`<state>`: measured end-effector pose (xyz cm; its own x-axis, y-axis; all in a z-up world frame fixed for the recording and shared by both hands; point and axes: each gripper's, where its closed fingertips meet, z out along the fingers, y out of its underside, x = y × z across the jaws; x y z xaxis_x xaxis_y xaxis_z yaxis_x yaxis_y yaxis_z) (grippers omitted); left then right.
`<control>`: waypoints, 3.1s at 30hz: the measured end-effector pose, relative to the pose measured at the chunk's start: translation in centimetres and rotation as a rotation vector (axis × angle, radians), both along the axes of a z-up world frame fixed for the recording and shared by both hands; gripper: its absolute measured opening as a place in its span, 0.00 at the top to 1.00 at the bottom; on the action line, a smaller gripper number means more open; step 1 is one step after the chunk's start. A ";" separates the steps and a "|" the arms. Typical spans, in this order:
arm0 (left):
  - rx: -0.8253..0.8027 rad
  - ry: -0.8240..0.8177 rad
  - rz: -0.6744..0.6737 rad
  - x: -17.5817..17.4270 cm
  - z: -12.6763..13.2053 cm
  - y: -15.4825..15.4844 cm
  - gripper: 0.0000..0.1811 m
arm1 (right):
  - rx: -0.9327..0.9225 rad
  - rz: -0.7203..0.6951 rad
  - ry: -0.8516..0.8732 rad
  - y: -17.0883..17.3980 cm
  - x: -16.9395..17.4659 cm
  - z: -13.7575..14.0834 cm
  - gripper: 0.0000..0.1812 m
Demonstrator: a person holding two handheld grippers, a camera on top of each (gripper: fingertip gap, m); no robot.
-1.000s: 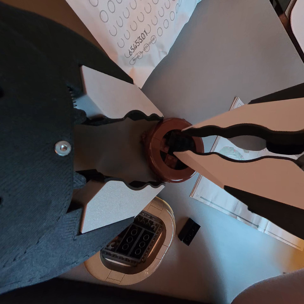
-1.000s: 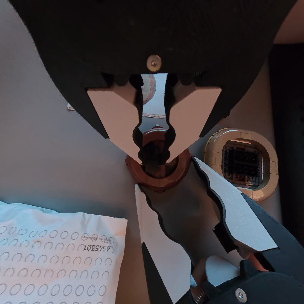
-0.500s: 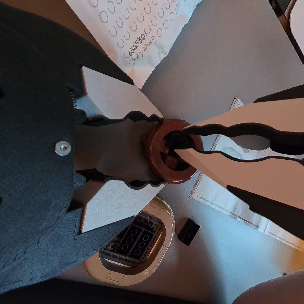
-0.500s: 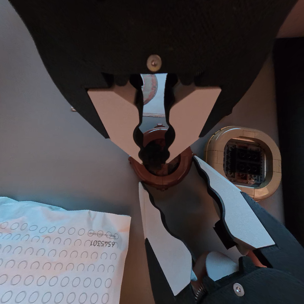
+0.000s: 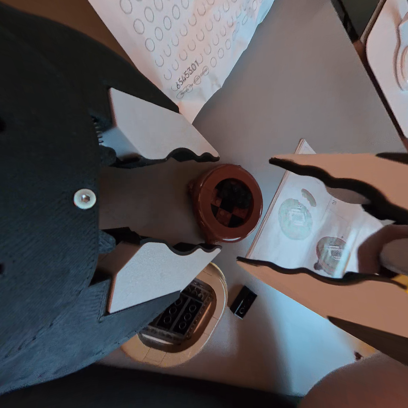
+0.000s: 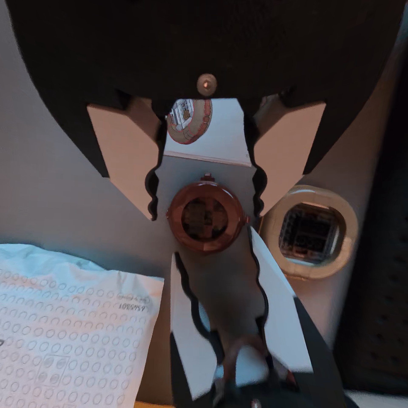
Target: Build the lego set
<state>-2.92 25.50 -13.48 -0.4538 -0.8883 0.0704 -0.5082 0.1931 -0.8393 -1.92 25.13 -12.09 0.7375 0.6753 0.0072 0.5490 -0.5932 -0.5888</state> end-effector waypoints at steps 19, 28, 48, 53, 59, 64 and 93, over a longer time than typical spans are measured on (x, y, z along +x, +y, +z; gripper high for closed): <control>-0.292 -0.022 0.091 -0.4 3.1 1.5 0.61 | 0.100 0.059 -0.070 0.2 0.4 -3.1 0.55; -0.748 0.015 0.030 -0.5 6.0 0.9 0.57 | 0.296 0.042 -0.182 -0.1 -0.2 1.5 0.55; -1.106 -0.023 -0.212 5.2 17.2 -4.7 0.59 | 0.401 -0.404 -0.118 -6.5 7.2 15.3 0.55; -1.258 -0.061 -0.266 5.4 16.8 -5.7 0.66 | 0.419 -0.402 -0.116 -6.5 7.8 14.7 0.55; -1.228 -0.030 -0.270 5.3 15.2 -6.0 0.73 | 0.404 -0.304 -0.107 -4.5 6.3 12.7 0.55; -1.200 0.001 -0.279 5.3 14.2 -6.2 0.86 | 0.394 -0.280 -0.133 -3.2 6.1 11.6 0.55; -1.194 0.012 -0.157 6.3 12.5 -4.6 0.89 | 0.550 -0.328 -0.057 -2.5 6.6 13.6 0.63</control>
<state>3.33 20.92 -1.02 -0.5451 -0.1947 0.8155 -0.5576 -0.6421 -0.5260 4.70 22.60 1.55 0.8933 0.3007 0.3340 0.4299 -0.3552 -0.8301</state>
